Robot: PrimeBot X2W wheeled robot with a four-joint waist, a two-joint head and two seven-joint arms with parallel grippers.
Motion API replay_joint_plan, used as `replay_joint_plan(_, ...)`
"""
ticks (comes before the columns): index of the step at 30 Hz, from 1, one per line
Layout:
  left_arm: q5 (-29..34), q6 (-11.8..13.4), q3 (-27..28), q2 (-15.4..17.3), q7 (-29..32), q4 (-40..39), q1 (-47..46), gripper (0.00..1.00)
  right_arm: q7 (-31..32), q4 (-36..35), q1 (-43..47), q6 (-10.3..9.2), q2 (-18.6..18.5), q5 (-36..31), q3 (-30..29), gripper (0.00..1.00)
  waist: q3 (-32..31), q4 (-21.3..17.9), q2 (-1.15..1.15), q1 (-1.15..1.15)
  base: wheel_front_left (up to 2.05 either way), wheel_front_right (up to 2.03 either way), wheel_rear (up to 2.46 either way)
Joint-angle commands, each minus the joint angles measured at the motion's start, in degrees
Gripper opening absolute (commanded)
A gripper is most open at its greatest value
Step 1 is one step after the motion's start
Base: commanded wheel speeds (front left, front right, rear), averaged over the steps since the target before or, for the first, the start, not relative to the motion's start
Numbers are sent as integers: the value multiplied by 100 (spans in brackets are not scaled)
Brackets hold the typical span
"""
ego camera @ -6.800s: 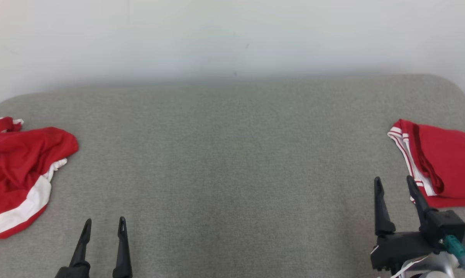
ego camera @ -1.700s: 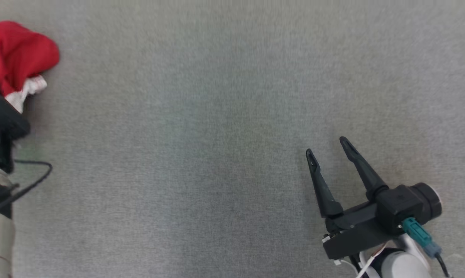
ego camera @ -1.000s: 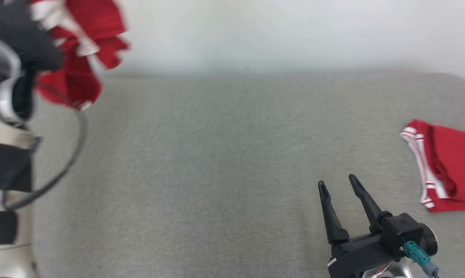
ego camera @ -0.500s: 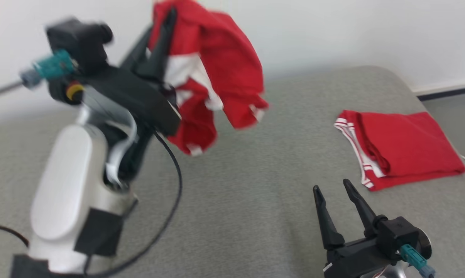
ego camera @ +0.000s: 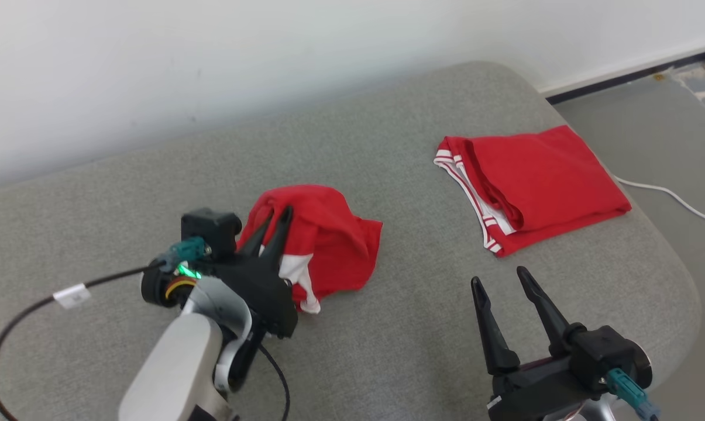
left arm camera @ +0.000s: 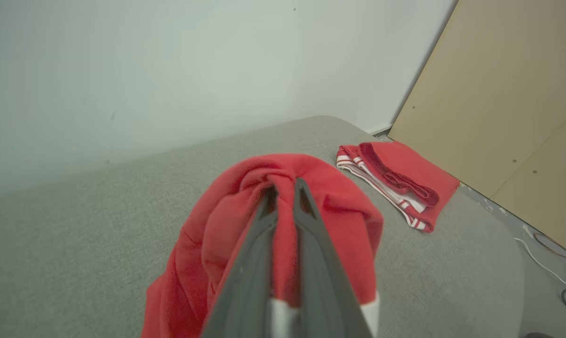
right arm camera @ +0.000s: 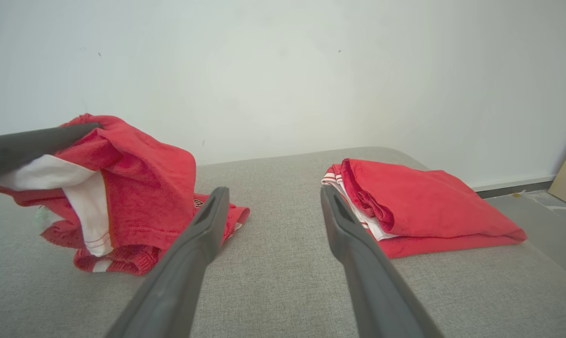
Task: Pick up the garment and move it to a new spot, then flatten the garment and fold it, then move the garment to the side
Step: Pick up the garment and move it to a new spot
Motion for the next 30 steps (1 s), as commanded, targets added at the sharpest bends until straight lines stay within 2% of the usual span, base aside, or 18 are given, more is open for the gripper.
replay_joint_plan(1,-40,17,-23,-72,-135,256,95,0,-19,-10,-54,-13,19,9,1,100,150,-104,0,0,0,0,0)
replay_joint_plan(3,67,35,-78,-97,-299,558,36,0,-20,3,-70,-13,19,-1,15,100,164,-86,0,0,0,0,0)
replay_joint_plan(4,108,37,-107,-120,-415,675,2,28,-23,9,-78,-13,18,-10,4,100,158,-63,0,0,0,0,0)
replay_joint_plan(5,169,78,-112,-138,-567,774,-40,100,-22,12,-84,-13,17,-20,-4,100,147,-36,0,0,0,0,0)
replay_joint_plan(10,191,151,-98,-197,-1141,1063,1,100,-23,37,-47,-13,19,-46,-88,100,56,158,0,0,0,0,0)
replay_joint_plan(16,224,235,-24,-180,-1812,903,240,100,-48,58,-4,-13,19,-5,-155,100,-2,528,0,0,0,0,0)
replay_joint_plan(22,353,471,273,-116,-2109,260,679,100,-66,109,-1,-13,17,-44,-234,100,-79,876,0,0,0,0,0)
replay_joint_plan(28,749,741,800,-188,-2120,-950,1434,100,-229,193,26,-13,15,-33,-484,100,-168,1197,0,0,0,0,0)
replay_joint_plan(30,860,786,894,-200,-2120,-1133,1572,100,-274,228,34,-13,16,-8,-522,100,-184,1233,0,0,0,0,0)
